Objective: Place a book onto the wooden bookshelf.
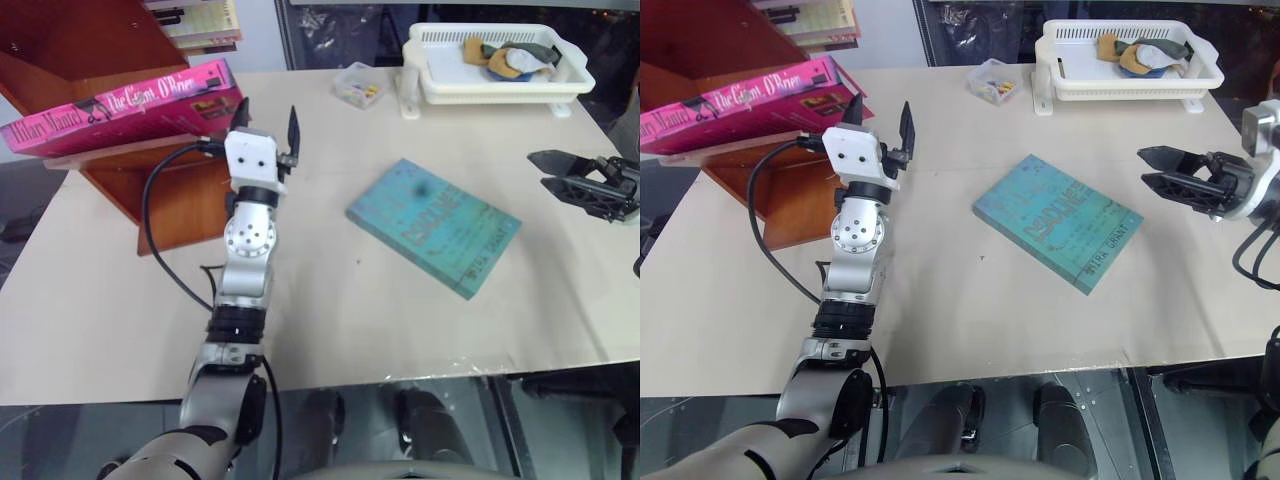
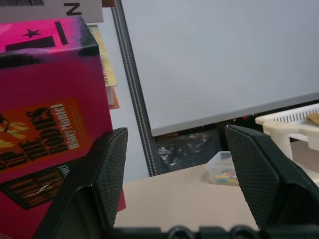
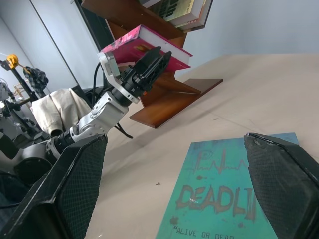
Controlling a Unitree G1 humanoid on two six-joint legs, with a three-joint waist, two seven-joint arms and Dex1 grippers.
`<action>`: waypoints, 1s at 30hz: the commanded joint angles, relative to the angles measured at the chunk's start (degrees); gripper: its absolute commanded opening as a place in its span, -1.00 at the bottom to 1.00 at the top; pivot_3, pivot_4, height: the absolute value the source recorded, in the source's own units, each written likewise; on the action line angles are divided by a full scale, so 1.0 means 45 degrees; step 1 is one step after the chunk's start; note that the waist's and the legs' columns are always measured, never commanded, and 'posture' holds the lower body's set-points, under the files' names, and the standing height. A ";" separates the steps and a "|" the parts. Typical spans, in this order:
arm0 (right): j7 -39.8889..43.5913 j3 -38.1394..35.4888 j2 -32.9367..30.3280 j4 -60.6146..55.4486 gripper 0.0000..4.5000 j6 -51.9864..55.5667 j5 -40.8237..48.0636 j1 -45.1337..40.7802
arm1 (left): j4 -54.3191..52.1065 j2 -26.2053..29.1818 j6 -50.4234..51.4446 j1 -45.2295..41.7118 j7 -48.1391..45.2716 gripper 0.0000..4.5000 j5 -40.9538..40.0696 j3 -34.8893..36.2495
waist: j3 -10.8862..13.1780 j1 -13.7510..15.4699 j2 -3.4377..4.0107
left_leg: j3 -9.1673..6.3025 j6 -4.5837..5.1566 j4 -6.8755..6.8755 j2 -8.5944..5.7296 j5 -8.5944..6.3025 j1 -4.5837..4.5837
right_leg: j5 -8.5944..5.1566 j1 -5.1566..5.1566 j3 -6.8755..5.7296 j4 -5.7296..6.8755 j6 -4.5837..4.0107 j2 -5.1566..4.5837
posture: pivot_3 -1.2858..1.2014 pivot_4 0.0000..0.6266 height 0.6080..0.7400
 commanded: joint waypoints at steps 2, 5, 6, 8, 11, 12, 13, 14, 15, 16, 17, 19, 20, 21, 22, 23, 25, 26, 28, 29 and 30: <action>0.0728 -0.0519 -0.0261 -0.0394 1.00 0.0118 0.0065 0.0040 | -0.1031 0.0122 0.0278 0.0641 -0.0567 0.53 -0.0318 -0.0064 | 0.0000 -0.0001 0.0000 | 0.0000 0.0000 0.0000 0.0000 0.0000 0.0000 | 0.0000 -0.0001 0.0001 0.0000 0.0000 -0.0001 | 0.03 -0.52 1.00; 0.0728 -0.0531 -0.0281 -0.0404 1.00 0.0099 0.0026 0.0110 | -0.1397 0.0147 0.0518 0.0988 -0.0677 0.53 -0.0404 0.0010 | 0.0000 0.0010 0.0000 | -0.0005 0.0000 0.0000 0.0001 0.0000 0.0000 | 0.0000 0.0001 -0.0004 0.0003 0.0000 -0.0001 | 0.03 -0.52 1.00; 0.0728 -0.0549 -0.0286 -0.0422 1.00 0.0112 0.0028 0.0133 | -0.1596 0.0163 0.0664 0.1124 -0.0760 0.53 -0.0452 0.0021 | 0.0000 0.0010 0.0000 | -0.0004 0.0000 0.0000 0.0000 0.0000 0.0000 | 0.0000 0.0001 -0.0005 0.0003 0.0000 -0.0001 | 0.03 -0.52 1.00; 0.0728 -0.0599 -0.0319 -0.0474 1.00 0.0137 0.0062 0.0219 | -0.1963 0.0154 0.0890 0.1363 -0.0881 0.53 -0.0517 0.0010 | 0.0000 0.0009 0.0000 | -0.0005 0.0000 0.0000 -0.0001 0.0000 0.0000 | 0.0000 0.0001 -0.0005 0.0002 0.0000 0.0001 | 0.03 -0.52 1.00; 0.0728 -0.0628 -0.0455 -0.0918 1.00 0.0477 0.0210 0.0665 | -0.3595 0.0514 0.2337 0.2503 -0.1821 0.53 -0.1254 -0.0078 | -0.0002 0.0004 0.0000 | -0.0007 0.0000 0.0000 -0.0001 0.0000 0.0000 | 0.0000 0.0002 -0.0004 -0.0001 0.0000 -0.0005 | 0.03 -0.52 1.00; 0.0728 -0.0741 -0.0539 -0.1284 1.00 0.0781 0.0440 0.1048 | -0.4688 0.0874 0.3348 0.3251 -0.2598 0.53 -0.2002 -0.0158 | -0.0002 -0.0010 0.0001 | -0.0005 0.0000 -0.0001 0.0000 0.0000 0.0001 | 0.0000 0.0002 -0.0001 -0.0001 0.0000 -0.0009 | 0.03 -0.52 1.00; 0.0728 -0.0866 -0.0644 -0.1738 1.00 0.0999 0.0632 0.1573 | -0.5746 0.1217 0.4214 0.4051 -0.3169 0.53 -0.2608 -0.0141 | -0.0003 -0.0028 0.0002 | -0.0004 0.0000 -0.0006 0.0006 0.0000 -0.0002 | 0.0000 -0.0001 0.0004 -0.0012 0.0000 -0.0009 | 0.03 -0.52 1.00; 0.0728 -0.0997 -0.0720 -0.2089 1.00 0.1145 0.0770 0.1986 | -0.6508 0.1449 0.4820 0.4604 -0.3482 0.53 -0.3003 -0.0114 | -0.0006 -0.0031 0.0007 | -0.0005 0.0001 -0.0011 0.0012 -0.0001 -0.0003 | -0.0001 -0.0002 0.0006 -0.0017 -0.0001 -0.0006 | 0.03 -0.52 1.00; 0.0728 -0.1170 -0.0797 -0.2404 1.00 0.1271 0.0827 0.2495 | -0.7265 0.1701 0.5509 0.5292 -0.3754 0.53 -0.3661 0.0102 | -0.0005 -0.0015 0.0007 | -0.0004 0.0002 -0.0024 0.0019 -0.0002 -0.0004 | -0.0002 -0.0004 0.0009 -0.0031 -0.0002 -0.0004 | 0.03 -0.52 1.00; 0.0728 -0.1338 -0.0887 -0.2695 1.00 0.1301 0.0814 0.3044 | -0.8002 0.1992 0.6279 0.5990 -0.4004 0.53 -0.4316 0.0323 | -0.0006 -0.0008 0.0007 | -0.0009 0.0004 -0.0030 0.0022 -0.0003 -0.0010 | -0.0002 -0.0005 0.0005 -0.0045 -0.0003 -0.0005 | 0.03 -0.52 1.00; 0.0728 -0.1513 -0.0965 -0.2959 1.00 0.1170 0.0698 0.3670 | -0.8710 0.2303 0.7108 0.6731 -0.4268 0.53 -0.5039 0.0570 | -0.0008 -0.0002 0.0002 | -0.0009 0.0004 -0.0028 0.0022 -0.0003 -0.0007 | -0.0002 -0.0001 0.0004 -0.0046 -0.0003 -0.0005 | 0.03 -0.52 1.00; 0.0723 -0.1858 -0.1045 -0.3337 1.00 0.0912 0.0377 0.4778 | -0.9878 0.2951 0.8370 0.8085 -0.4851 0.53 -0.6245 0.1022 | -0.0018 0.0021 0.0010 | -0.0016 0.0057 -0.0020 0.0007 -0.0034 0.0020 | 0.0006 0.0032 -0.0011 -0.0044 0.0008 -0.0023 | 0.03 -0.52 1.00; 0.0717 -0.1985 -0.1056 -0.3462 1.00 0.0619 0.0095 0.5389 | -1.0358 0.3280 0.8809 0.8784 -0.5193 0.53 -0.6687 0.1259 | -0.0030 0.0004 -0.0008 | -0.0030 0.0056 -0.0007 0.0016 -0.0032 0.0020 | 0.0028 0.0043 -0.0025 -0.0048 0.0005 -0.0014 | 0.03 -0.52 1.00; 0.0715 -0.2099 -0.1051 -0.3616 1.00 0.0414 -0.0128 0.5956 | -1.0694 0.3549 0.9058 0.9353 -0.5457 0.53 -0.7000 0.1452 | -0.0048 -0.0002 -0.0012 | -0.0035 0.0057 -0.0005 0.0026 -0.0033 0.0046 | 0.0027 0.0074 -0.0029 -0.0055 0.0004 -0.0009 | 0.03 -0.52 1.00; 0.0669 -0.2218 -0.1017 -0.3812 1.00 0.0226 -0.0323 0.6515 | -1.0936 0.3760 0.9251 0.9815 -0.5655 0.53 -0.7312 0.1610 | -0.0049 -0.0005 -0.0012 | -0.0040 0.0060 -0.0018 0.0033 -0.0036 0.0088 | 0.0026 0.0126 -0.0034 -0.0080 0.0002 -0.0002 | 0.03 -0.52 1.00; 0.0631 -0.2308 -0.0978 -0.3991 1.00 0.0047 -0.0495 0.6951 | -1.1093 0.3913 0.9421 1.0094 -0.5769 0.53 -0.7603 0.1708 | -0.0049 -0.0005 0.0003 | -0.0035 0.0067 -0.0059 0.0037 -0.0041 0.0154 | 0.0024 0.0197 -0.0032 -0.0125 0.0000 -0.0003 | 0.03 -0.52 1.00; 0.0685 -0.2229 -0.0901 -0.4169 1.00 -0.1134 -0.1401 0.8145 | -1.1252 0.4311 0.9639 1.0743 -0.6112 0.53 -0.7805 0.1784 | -0.0056 -0.0002 0.0016 | -0.0034 0.0078 -0.0082 0.0039 -0.0048 0.0270 | 0.0020 0.0327 -0.0043 -0.0175 0.0002 -0.0003 | 0.03 -0.52 1.00; 0.0690 -0.2213 -0.0882 -0.4215 1.00 -0.1620 -0.1795 0.8557 | -1.1276 0.4407 0.9712 1.0922 -0.6203 0.53 -0.7900 0.1870 | -0.0059 -0.0001 0.0015 | -0.0038 0.0078 -0.0078 0.0044 -0.0048 0.0275 | 0.0020 0.0339 -0.0049 -0.0188 0.0002 0.0001 | 0.03 -0.52 1.00; 0.0709 -0.2316 -0.0843 -0.4064 1.00 -0.2397 -0.2298 0.9049 | -1.1313 0.4487 0.9693 1.1079 -0.6280 0.53 -0.8107 0.2103 | -0.0060 -0.0020 0.0015 | -0.0022 0.0078 -0.0068 0.0046 -0.0048 0.0309 | 0.0018 0.0374 -0.0037 -0.0190 0.0004 0.0004 | 0.03 -0.52 1.00; 0.0716 -0.2438 -0.0794 -0.3979 1.00 -0.2607 -0.2359 0.9152 | -1.1353 0.4476 0.9695 1.1115 -0.6260 0.53 -0.8213 0.2220 | -0.0060 -0.0042 0.0017 | -0.0014 0.0077 -0.0067 0.0045 -0.0048 0.0311 | 0.0017 0.0374 -0.0030 -0.0190 0.0002 0.0004 | 0.03 -0.52 1.00; 0.0664 -0.2592 -0.0706 -0.3884 1.00 -0.2751 -0.2383 0.9197 | -1.1405 0.4472 0.9757 1.1167 -0.6237 0.53 -0.8348 0.2324 | -0.0062 -0.0085 0.0019 | -0.0011 0.0077 -0.0057 0.0046 -0.0047 0.0313 | 0.0018 0.0374 -0.0025 -0.0185 0.0003 0.0006 | 0.03 -0.52 1.00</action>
